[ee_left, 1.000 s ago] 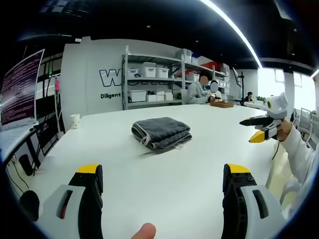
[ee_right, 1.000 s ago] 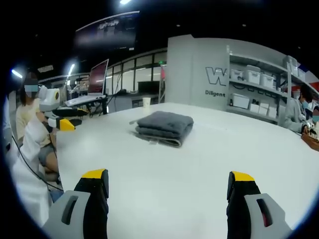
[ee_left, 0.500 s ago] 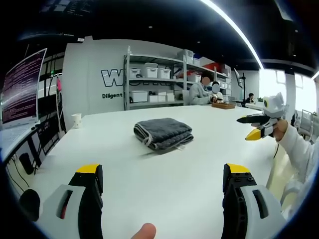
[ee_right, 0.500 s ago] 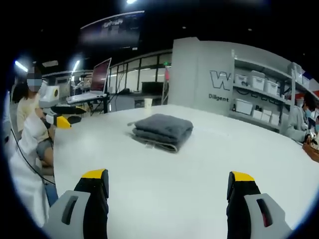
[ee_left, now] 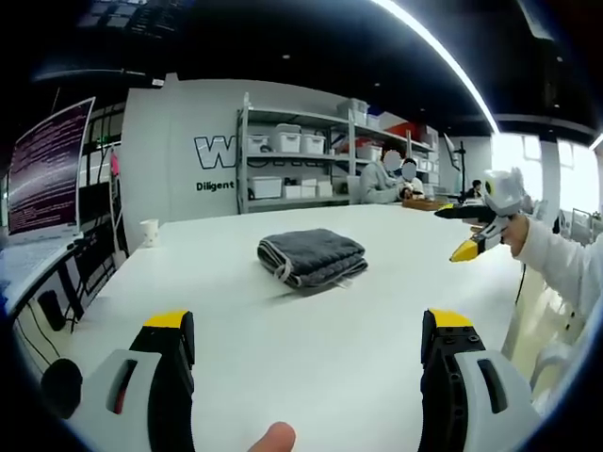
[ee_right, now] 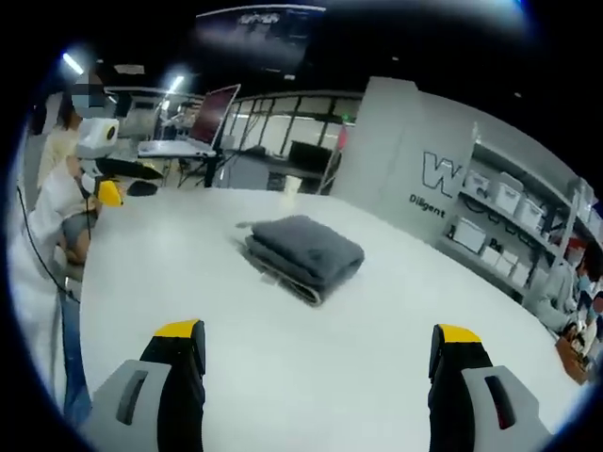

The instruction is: Open the folded towel by lifting each exposed corner and separating the folded layers until the towel lies flat within the target outline without major curled edges

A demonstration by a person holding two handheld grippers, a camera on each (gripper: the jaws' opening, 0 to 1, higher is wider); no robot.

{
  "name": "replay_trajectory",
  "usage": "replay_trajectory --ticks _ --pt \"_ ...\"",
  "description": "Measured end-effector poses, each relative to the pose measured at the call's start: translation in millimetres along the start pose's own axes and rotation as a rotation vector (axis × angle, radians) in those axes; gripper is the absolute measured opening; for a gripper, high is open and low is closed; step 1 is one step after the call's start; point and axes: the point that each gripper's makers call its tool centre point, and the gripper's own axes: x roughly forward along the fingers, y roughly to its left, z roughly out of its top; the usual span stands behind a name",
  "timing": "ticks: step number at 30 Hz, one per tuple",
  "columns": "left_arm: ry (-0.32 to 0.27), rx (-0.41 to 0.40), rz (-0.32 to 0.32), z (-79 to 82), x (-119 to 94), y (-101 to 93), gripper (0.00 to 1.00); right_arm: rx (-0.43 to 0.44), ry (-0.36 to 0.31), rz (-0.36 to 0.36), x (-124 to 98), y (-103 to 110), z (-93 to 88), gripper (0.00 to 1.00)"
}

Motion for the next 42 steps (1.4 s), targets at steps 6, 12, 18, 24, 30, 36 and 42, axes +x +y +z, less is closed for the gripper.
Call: replay_trajectory --ticks 6,12,18,24,30,36,42 --pt "0.001 0.003 -0.003 -0.7 -1.4 -1.5 1.00 -0.148 0.009 -0.033 12.2 -14.1 7.2 0.99" --pt "-0.009 0.003 0.001 1.5 -3.1 -1.3 1.00 -0.296 0.078 -0.044 32.0 -26.5 -3.3 0.99" --pt "-0.006 0.000 0.002 0.4 -1.9 0.2 1.00 -0.331 0.071 -0.111 41.8 -40.3 -2.4 0.99" --pt "-0.005 0.000 0.006 -0.1 -2.2 1.5 1.00 -0.384 0.080 -0.149 62.8 -55.5 -3.7 0.99" --pt "-0.004 -0.004 0.014 -1.1 -2.5 4.1 1.00 -0.473 0.053 -0.170 83.6 -60.2 3.7 0.99" --pt "-0.003 -0.006 0.017 -2.3 -2.7 5.0 1.00 -0.571 0.084 -0.186 103.2 -57.8 1.8 0.99" --pt "-0.010 -0.007 0.014 -1.2 -4.9 6.6 1.00 -0.609 0.069 -0.184 118.3 -56.0 4.2 0.99"
